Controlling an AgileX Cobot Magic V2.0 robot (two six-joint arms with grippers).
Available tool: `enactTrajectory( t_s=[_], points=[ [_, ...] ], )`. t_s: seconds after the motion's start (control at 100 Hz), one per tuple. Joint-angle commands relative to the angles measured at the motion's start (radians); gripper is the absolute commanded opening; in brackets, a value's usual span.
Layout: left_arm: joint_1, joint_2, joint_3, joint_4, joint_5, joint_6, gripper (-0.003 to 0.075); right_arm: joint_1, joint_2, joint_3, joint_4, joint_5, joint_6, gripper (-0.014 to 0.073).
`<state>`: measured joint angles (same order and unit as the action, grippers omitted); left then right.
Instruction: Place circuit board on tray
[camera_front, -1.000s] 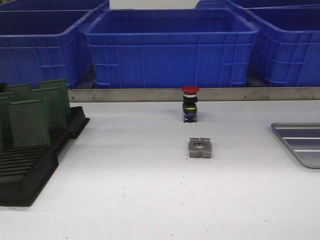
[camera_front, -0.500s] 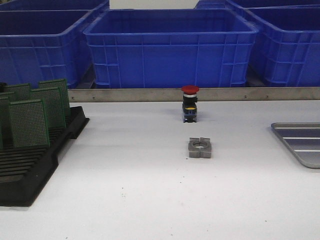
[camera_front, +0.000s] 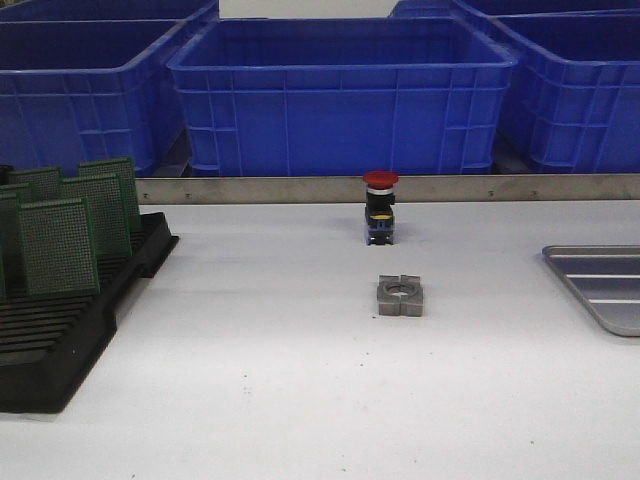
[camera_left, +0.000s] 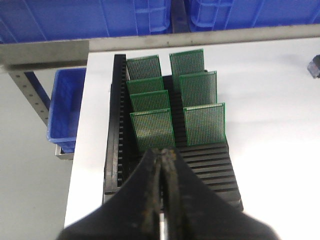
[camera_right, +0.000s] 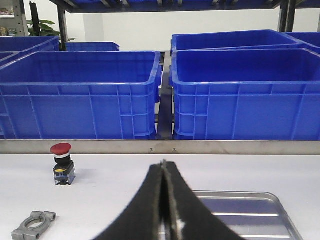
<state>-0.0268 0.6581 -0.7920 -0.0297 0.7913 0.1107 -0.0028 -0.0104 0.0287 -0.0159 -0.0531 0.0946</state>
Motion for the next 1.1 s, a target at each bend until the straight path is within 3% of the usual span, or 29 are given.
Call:
enactTrajectory(
  t_s=[0.0, 0.29, 0.36, 0.51, 0.58, 0.8, 0.96, 1.09],
  points=[
    [-0.004, 0.075, -0.064, -0.011, -0.037, 0.008, -0.0019, -0.002, -0.017, 0.005, -0.008, -0.085, -0.003, -0.0068],
    [-0.004, 0.161, -0.07, -0.015, -0.022, 0.05, 0.0014, -0.002, -0.017, 0.005, -0.008, -0.085, -0.003, -0.0068],
    [-0.004, 0.162, -0.07, -0.017, -0.022, 0.053, 0.0109, -0.002, -0.017, 0.005, -0.008, -0.085, -0.003, -0.0068],
    [-0.004, 0.162, -0.07, -0.015, -0.02, 0.053, 0.0453, -0.002, -0.017, 0.005, -0.008, -0.085, -0.003, -0.0068],
    [-0.004, 0.162, -0.07, -0.01, -0.026, 0.053, 0.0535, -0.002, -0.017, 0.005, -0.008, -0.085, -0.003, -0.0068],
    [-0.004, 0.165, -0.074, -0.071, -0.057, 0.056, 0.0533, -0.002, -0.017, 0.005, -0.008, -0.085, -0.003, -0.0068],
    [-0.004, 0.254, -0.169, -0.076, 0.019, 0.187, 0.0533, -0.002, -0.017, 0.005, -0.008, -0.085, -0.003, -0.0068],
    [-0.004, 0.386, -0.284, -0.142, 0.126, 0.394, 0.0533, -0.002, -0.017, 0.005, -0.008, -0.085, -0.003, -0.0068]
  ],
)
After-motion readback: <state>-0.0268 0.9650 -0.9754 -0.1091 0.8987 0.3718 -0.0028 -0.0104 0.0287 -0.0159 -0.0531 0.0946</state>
